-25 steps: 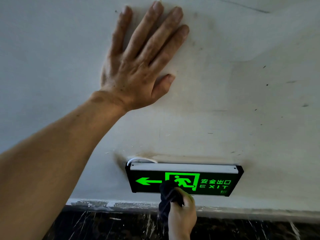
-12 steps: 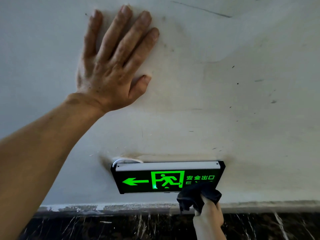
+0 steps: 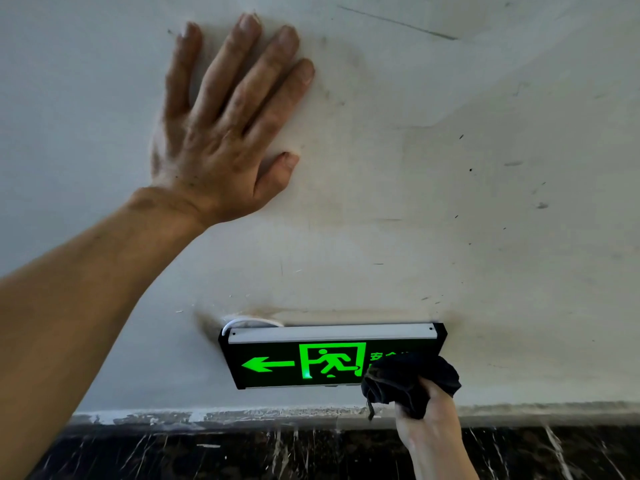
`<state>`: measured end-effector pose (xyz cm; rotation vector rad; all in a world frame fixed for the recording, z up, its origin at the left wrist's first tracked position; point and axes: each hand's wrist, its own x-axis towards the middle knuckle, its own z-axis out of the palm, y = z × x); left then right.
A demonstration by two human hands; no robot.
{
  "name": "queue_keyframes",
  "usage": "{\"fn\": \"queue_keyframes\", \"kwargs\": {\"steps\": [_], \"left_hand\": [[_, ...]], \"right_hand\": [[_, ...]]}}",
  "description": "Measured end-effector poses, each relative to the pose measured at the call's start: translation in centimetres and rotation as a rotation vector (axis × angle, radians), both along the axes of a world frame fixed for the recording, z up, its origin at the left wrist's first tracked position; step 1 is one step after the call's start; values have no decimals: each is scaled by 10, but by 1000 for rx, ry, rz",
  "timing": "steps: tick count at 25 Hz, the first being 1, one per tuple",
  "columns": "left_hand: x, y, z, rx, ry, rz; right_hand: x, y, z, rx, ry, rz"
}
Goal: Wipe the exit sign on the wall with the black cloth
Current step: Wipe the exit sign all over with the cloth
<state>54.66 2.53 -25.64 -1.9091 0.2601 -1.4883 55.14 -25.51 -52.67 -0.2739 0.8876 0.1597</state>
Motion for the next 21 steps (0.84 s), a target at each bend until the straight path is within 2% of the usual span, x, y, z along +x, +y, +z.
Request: {"fn": "queue_keyframes", "kwargs": {"steps": [1,3,5,9,12,17,21], "left_hand": [[0,-1,0,0,3,-3],[0,1,2,2,7,1],[-1,1,2,-3,7,5],[-1,-1,1,-15,20,-5],[-3,1,3,-43,53,-32],[-14,-5,7,-131,165,-78],[-39,-27,2,-282,284,-122]], "right_hand": [[-3,1,11,-1,-17,93],[1,5,16,-170,-41,246],[-3,-2,25,-138,-63,245],[-10,-1,37,-235,-179,299],[-17,-10,48,-289,-329,350],[-39,-20,101,-291,-639,498],[-60,-28,135,-358,-881,646]]}}
